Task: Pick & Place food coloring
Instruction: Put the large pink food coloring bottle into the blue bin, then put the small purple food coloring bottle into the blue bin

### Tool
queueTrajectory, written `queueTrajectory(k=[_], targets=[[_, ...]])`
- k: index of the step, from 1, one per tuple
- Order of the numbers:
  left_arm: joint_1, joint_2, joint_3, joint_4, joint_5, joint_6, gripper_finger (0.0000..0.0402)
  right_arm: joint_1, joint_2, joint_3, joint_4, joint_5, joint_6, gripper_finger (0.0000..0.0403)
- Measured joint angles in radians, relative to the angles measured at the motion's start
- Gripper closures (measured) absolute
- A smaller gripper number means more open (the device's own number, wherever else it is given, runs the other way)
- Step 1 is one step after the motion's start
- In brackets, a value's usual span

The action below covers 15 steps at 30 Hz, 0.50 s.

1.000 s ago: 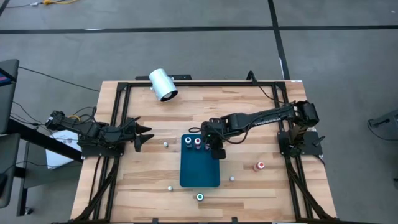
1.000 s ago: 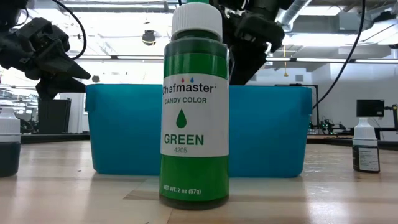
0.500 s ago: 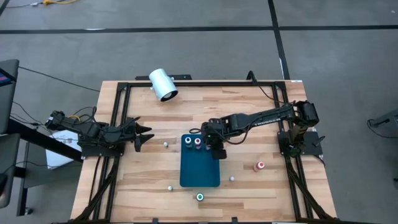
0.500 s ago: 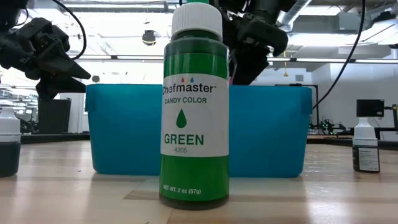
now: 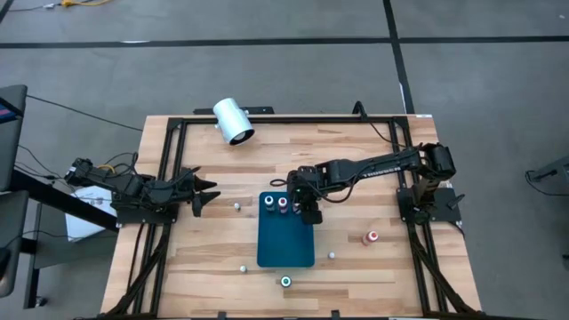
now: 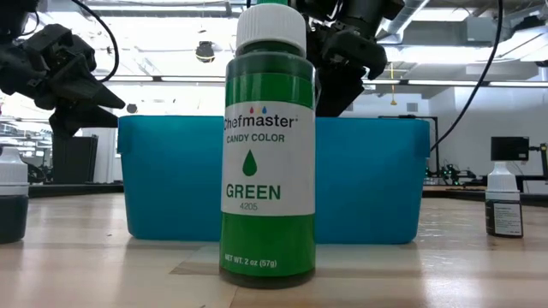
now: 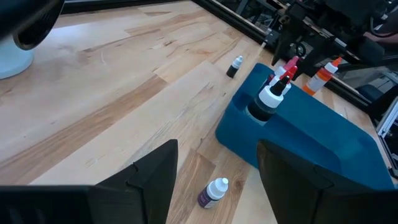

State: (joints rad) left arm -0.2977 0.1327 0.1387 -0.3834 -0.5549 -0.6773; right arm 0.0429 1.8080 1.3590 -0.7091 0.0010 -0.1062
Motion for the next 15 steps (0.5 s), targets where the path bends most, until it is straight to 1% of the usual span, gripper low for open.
queueTrajectory(k=[7,15], targets=[[0.000,0.000,0.000,0.000,-0.001,0.000,0.0193,0.002,0.000,0.006,-0.021,0.000,0.000,0.0233],[0.000,0.000,0.000,0.000,-0.001,0.001,0.0193,0.002,0.000,0.102,-0.125,-0.001,-0.008,0.0243]])
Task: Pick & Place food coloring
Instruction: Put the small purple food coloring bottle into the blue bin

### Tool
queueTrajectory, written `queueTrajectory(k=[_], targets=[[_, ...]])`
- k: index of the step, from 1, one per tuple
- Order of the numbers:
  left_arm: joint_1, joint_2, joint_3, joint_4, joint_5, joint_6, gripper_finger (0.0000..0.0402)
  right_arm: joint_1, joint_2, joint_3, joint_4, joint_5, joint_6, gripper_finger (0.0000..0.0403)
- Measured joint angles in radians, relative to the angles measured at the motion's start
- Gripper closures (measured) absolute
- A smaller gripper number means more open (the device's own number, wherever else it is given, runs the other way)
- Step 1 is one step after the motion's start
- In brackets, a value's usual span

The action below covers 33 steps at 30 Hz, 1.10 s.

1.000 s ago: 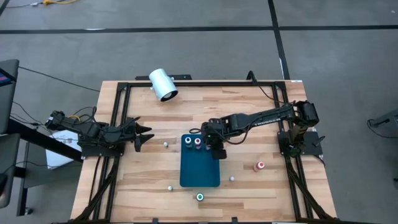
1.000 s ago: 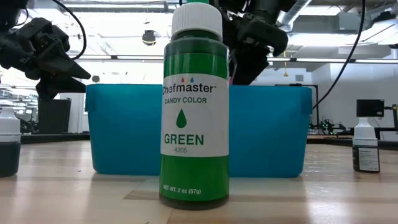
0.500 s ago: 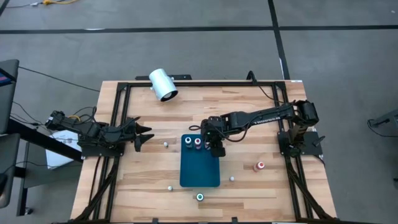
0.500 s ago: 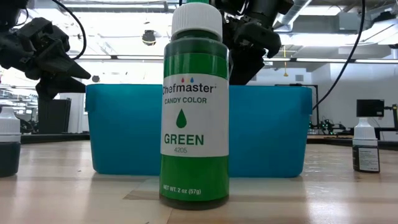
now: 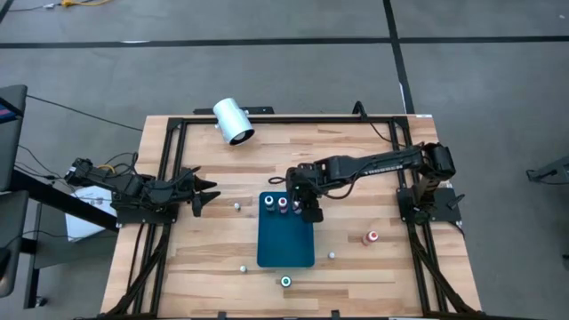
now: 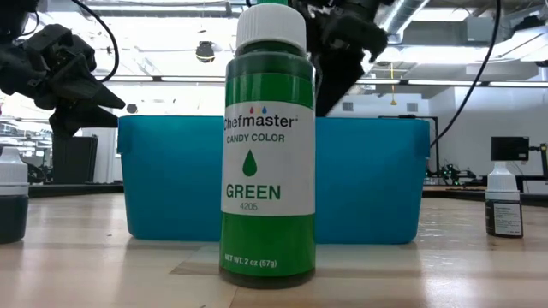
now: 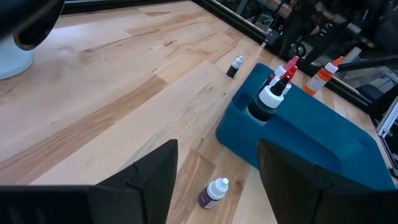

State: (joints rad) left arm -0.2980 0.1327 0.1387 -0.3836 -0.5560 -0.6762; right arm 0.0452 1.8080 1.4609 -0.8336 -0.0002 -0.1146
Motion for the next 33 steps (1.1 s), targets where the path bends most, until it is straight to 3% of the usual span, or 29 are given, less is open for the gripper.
queueTrajectory(k=[12,17,26,33], targets=[[0.000,0.000,0.000,0.000,0.000,0.002,0.0193,-0.002,0.000,0.232,-0.387,0.000,-0.024,0.0260],[0.000,0.000,0.000,0.000,-0.001,0.002,0.0193,-0.002,-0.031,0.260,-0.525,0.000,0.025,0.0270],[0.000,0.000,0.000,0.000,-0.002,0.014,0.0193,-0.001,-0.213,0.259,-0.551,0.003,0.143,0.0273],[0.000,0.000,0.000,0.000,-0.002,0.014,0.0193,0.000,-0.387,0.150,-0.542,0.075,0.240,0.0275]])
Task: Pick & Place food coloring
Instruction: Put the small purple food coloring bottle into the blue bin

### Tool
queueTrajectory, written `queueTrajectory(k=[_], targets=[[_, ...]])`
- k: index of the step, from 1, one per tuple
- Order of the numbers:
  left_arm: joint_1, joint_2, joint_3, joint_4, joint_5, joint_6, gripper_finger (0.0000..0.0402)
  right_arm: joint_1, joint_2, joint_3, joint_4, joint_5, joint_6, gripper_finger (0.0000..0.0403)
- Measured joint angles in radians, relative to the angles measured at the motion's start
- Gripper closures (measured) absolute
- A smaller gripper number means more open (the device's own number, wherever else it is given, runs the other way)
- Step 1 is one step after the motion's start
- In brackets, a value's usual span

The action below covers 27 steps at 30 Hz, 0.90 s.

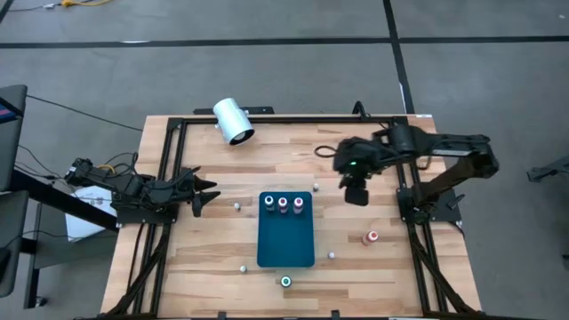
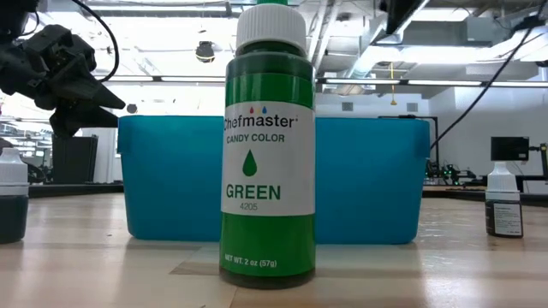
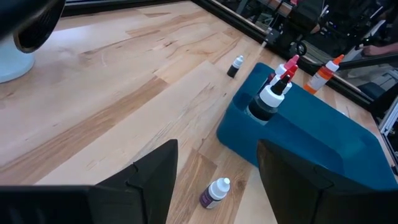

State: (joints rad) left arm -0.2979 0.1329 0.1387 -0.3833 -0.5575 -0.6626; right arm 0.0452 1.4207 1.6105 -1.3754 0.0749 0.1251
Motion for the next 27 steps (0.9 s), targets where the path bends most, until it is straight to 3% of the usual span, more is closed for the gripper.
queueTrajectory(k=[16,27], targets=[[0.000,0.000,-0.001,0.065,0.002,0.004,0.0193,0.076,-0.388,-0.276,0.118,0.136,0.214,0.0276],[0.000,0.000,-0.001,0.126,0.001,0.007,0.0193,0.183,-0.620,-0.533,0.339,0.206,0.337,0.0276]])
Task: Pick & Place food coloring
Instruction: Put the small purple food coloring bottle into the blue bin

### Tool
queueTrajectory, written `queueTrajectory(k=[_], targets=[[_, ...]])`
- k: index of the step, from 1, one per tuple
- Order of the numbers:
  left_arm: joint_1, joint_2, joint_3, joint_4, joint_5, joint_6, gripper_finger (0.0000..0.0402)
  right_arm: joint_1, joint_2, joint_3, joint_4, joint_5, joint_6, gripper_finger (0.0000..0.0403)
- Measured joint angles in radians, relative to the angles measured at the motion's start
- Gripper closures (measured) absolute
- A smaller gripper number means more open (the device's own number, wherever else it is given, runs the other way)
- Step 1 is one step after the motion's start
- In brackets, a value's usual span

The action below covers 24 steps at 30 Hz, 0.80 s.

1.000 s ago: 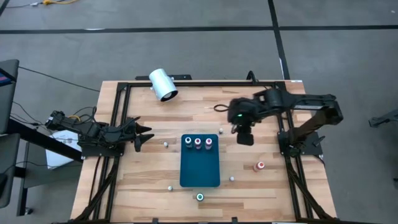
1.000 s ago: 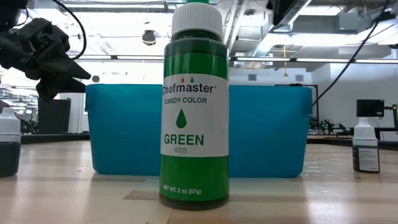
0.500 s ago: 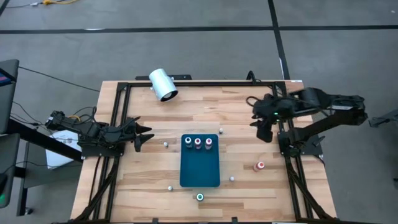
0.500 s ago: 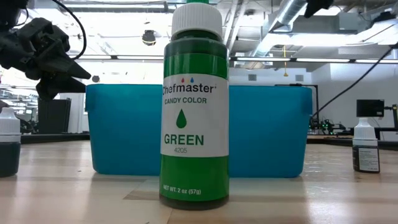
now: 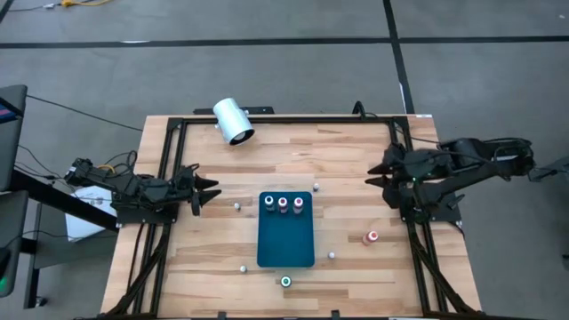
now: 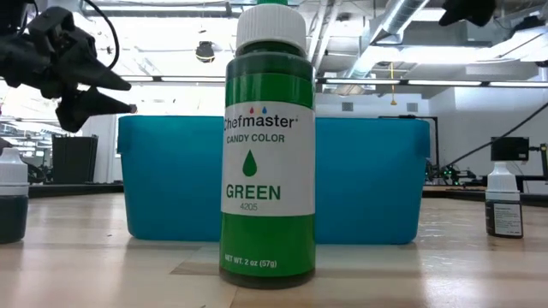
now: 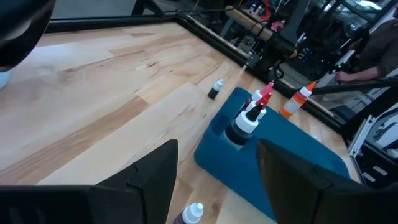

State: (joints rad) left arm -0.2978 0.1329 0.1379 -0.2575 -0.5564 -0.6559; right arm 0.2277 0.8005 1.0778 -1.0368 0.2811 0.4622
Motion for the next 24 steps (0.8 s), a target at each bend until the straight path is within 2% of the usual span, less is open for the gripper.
queueTrajectory(k=[6,14,21,24], targets=[[0.000,0.000,0.000,0.090,0.002,0.003,0.0193,0.056,-0.131,-0.162,0.165,0.043,0.048,0.0277],[0.000,0.000,0.001,0.305,0.055,0.128,0.0193,0.109,-0.276,-0.374,0.427,0.066,0.066,0.0277],[0.000,0.023,0.078,0.327,0.057,0.148,0.0193,0.126,-0.374,-0.511,0.593,0.089,0.064,0.0277],[0.000,0.056,0.135,0.331,0.105,0.151,0.0193,0.124,-0.409,-0.547,0.638,0.089,0.064,0.0277]])
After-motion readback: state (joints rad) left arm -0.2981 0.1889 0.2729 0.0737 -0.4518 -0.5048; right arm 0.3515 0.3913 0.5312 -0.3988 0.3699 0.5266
